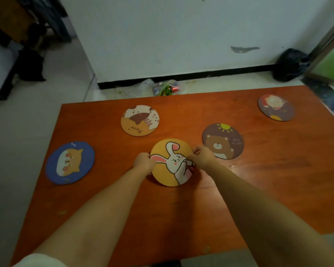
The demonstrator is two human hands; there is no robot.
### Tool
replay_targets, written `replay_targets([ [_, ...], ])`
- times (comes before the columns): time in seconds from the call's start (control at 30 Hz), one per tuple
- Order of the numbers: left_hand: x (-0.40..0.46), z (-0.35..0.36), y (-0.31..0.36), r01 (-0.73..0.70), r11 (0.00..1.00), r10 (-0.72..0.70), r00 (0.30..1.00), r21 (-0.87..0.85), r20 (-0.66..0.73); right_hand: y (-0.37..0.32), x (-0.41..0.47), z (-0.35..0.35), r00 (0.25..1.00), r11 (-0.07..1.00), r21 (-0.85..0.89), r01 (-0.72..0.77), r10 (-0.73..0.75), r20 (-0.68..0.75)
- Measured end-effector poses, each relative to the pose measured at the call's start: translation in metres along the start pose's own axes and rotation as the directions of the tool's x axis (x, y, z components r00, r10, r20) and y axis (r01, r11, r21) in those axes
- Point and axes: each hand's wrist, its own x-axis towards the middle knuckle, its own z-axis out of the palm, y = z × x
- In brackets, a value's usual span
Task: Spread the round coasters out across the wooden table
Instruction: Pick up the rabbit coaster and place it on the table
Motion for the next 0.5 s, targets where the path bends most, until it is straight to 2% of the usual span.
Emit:
replay_targets([
  [0.07, -0.009, -0.014, -0.012, 0.005, 0.992, -0.001, 0.999, -0.126, 0.032, -0.005, -0.014, 0.003, 0.999, 1.000, 0.019, 0.005, -0.005, 0.037],
  [0.13, -0.020, -0.027, -0.028, 0.000, 0.985, 0.012, 0.998, -0.173, 0.067, -0.006, -0.032, 0.010, 0.999, 1.000, 0.011, 0.009, -0.009, 0.049],
  [0.5, -0.070, -0.035, -0.117, -0.026, 0.997, 0.036, 0.990, -0.078, 0.134, 0.032, -0.116, 0.080, 0.999, 0.999, 0.039, -0.035, 0.034, 0.025],
])
